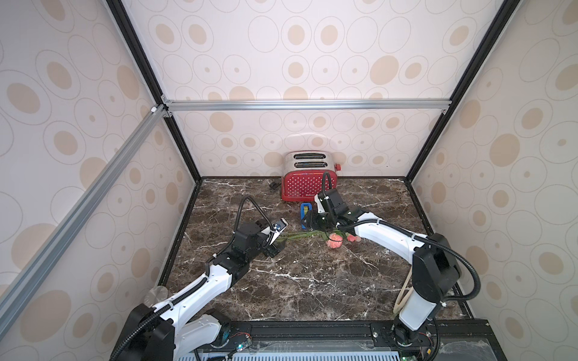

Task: Wrap bouquets with tape
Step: Pull the tape from the tape cutter.

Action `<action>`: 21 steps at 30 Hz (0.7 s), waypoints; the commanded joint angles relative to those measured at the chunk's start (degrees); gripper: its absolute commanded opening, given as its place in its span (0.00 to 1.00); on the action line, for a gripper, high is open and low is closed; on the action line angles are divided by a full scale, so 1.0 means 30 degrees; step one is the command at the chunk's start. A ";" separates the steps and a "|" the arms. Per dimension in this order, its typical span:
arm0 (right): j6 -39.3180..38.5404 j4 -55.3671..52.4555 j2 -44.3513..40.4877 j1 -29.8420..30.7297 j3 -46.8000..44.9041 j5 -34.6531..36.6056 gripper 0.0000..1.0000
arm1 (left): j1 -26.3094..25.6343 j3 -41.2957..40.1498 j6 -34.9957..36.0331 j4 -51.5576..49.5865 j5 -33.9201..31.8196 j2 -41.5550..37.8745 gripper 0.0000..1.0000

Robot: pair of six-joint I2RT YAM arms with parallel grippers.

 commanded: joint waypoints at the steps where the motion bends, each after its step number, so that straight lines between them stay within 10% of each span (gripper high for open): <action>1: 0.1025 0.0443 0.1308 -0.0687 0.1050 -0.0831 0.48 | -0.0103 0.0547 0.0866 -0.0330 0.0232 0.0619 0.88; 21: 0.1512 0.3356 0.6034 -0.3353 0.2188 -0.5101 0.37 | -0.0681 0.0983 0.1242 -0.0708 -0.0566 0.2759 0.97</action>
